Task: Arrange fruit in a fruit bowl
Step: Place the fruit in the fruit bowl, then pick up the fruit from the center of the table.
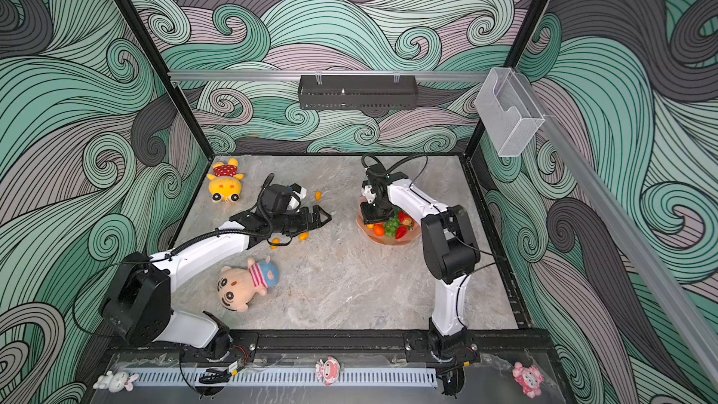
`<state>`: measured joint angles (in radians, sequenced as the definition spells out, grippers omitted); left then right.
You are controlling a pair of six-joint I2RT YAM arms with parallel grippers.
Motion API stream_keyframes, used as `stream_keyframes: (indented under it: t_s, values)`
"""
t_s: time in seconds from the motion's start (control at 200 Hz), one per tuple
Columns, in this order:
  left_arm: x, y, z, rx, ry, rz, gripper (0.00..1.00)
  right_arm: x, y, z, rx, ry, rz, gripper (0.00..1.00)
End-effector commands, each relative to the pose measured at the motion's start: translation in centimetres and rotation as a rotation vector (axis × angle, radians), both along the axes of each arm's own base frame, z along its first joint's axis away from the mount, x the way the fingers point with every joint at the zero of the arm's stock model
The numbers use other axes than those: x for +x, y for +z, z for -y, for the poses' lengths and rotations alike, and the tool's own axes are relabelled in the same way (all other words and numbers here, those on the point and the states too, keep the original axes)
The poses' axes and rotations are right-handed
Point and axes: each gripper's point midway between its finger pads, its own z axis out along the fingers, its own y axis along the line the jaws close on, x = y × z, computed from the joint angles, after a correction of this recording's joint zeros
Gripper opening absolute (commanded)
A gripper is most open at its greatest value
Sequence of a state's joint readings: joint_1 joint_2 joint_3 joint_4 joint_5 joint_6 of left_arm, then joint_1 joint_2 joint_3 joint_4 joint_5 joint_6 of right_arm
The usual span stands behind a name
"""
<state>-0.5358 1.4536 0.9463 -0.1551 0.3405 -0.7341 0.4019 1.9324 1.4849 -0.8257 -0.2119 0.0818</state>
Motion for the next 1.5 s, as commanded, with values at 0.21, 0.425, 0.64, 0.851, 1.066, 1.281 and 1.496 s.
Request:
stream_keyframes:
  t_s: [0.21,0.425,0.64,0.851,1.066,1.281,1.496]
  values:
    - [-0.5,1.3,-1.3,0.045,0.028,0.043,0.99,-0.4,0.9,0.0,0.01,-0.002,0.016,0.36]
    - [-2.2,2.6,-4.0,0.121,0.068,0.078,0.99,-0.7,4.8,-0.6,0.039,-0.015,0.15,0.38]
    - [-4.6,2.6,-7.3,0.167,0.146,0.111,0.99,-2.5,6.9,-4.4,0.097,0.021,0.24,0.38]
    - [-5.7,2.6,-9.8,0.178,0.21,0.163,0.99,-4.3,7.3,-9.3,0.185,-0.007,0.297,0.38]
    - [-5.8,2.6,-11.2,0.175,0.246,0.146,0.99,-5.9,5.5,-12.5,0.169,-0.005,0.315,0.39]
    - [-5.1,2.4,-12.8,0.139,0.29,0.113,0.99,-6.7,3.6,-16.0,0.132,0.053,0.275,0.39]
    - [-4.7,2.1,-14.7,0.102,0.331,0.086,0.99,-6.4,1.6,-19.1,0.094,0.076,0.231,0.38]
